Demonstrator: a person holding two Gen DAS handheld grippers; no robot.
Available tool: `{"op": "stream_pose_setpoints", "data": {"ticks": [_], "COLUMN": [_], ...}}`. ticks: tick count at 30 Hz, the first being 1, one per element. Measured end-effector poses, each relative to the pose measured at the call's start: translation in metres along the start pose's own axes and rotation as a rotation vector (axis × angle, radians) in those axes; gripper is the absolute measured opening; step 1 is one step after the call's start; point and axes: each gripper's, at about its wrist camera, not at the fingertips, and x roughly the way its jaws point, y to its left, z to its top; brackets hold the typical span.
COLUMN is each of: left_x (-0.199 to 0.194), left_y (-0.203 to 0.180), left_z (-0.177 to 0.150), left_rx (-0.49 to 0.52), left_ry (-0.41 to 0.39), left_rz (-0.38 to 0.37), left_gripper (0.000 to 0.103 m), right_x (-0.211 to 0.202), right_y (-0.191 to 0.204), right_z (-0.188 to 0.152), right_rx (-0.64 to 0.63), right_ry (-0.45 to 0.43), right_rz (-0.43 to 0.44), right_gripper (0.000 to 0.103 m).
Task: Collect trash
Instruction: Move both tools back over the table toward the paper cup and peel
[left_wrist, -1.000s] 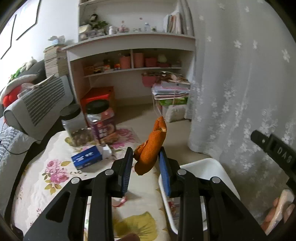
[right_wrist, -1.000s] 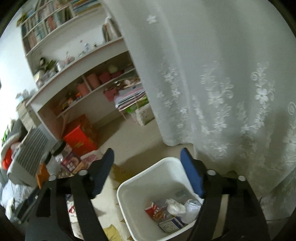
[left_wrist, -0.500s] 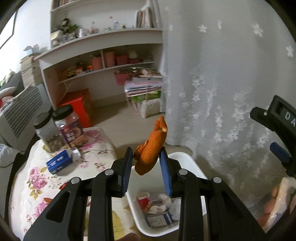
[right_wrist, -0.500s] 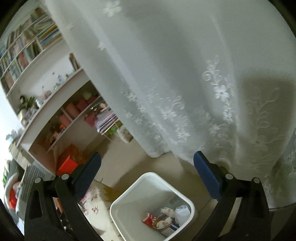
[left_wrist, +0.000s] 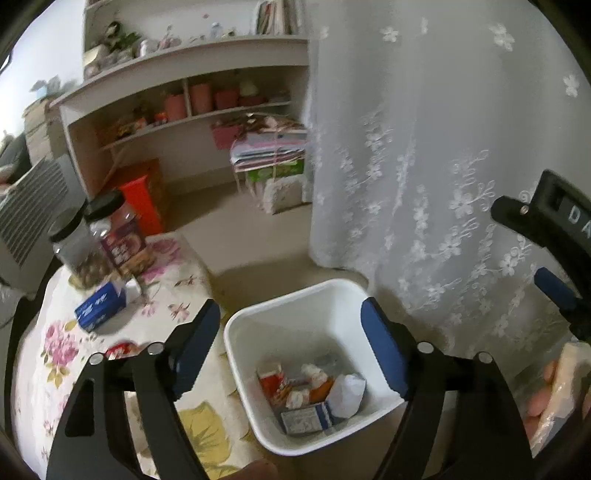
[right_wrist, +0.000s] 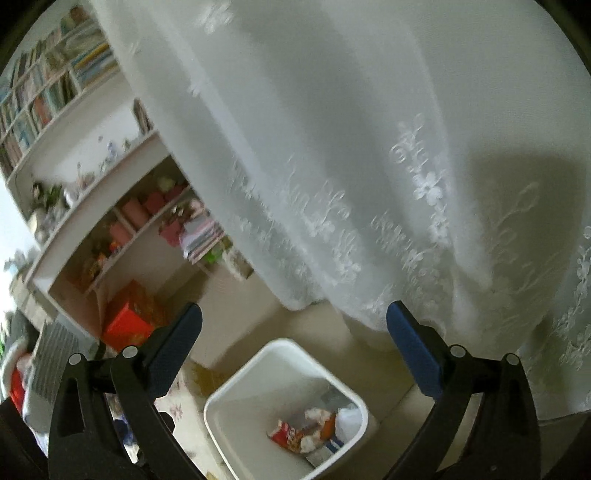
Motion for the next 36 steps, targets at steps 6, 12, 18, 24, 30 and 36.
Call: {"op": "stream_pose_setpoints", "data": {"ticks": [6, 12, 18, 24, 30, 36], "left_x": [-0.006, -0.012, -0.017, -0.027, -0.037, -0.043], "left_y": [0.032, 0.069, 0.11, 0.153, 0.205, 0.248], "left_z": [-0.017, -0.035, -0.055, -0.074, -0.092, -0.11], "left_rx": [-0.044, -0.089, -0.142, -0.169, -0.219, -0.256], "left_ry": [0.045, 0.081, 0.115, 0.129, 0.15, 0.172], "left_rz": [0.047, 0.108, 0.17, 0.244, 0.315, 0.369], "left_gripper": [0.08, 0.083, 0.083, 0.083, 0.083, 0.083], "right_x": [0.016, 0.024, 0.028, 0.03, 0.028, 0.029], "right_y": [0.028, 0.062, 0.095, 0.137, 0.177, 0.211], "right_z": [-0.024, -0.052, -0.081, -0.115, -0.155, -0.196], "right_rx": [-0.131, -0.261, -0.355, -0.477, -0.604, -0.717], "right_ry": [0.12, 0.193, 0.251, 0.304, 0.365, 0.436], "right_rz": [0.018, 0.04, 0.08, 0.131, 0.198, 0.246], "right_gripper": [0.096, 0.096, 0.096, 0.096, 0.096, 0.096]}}
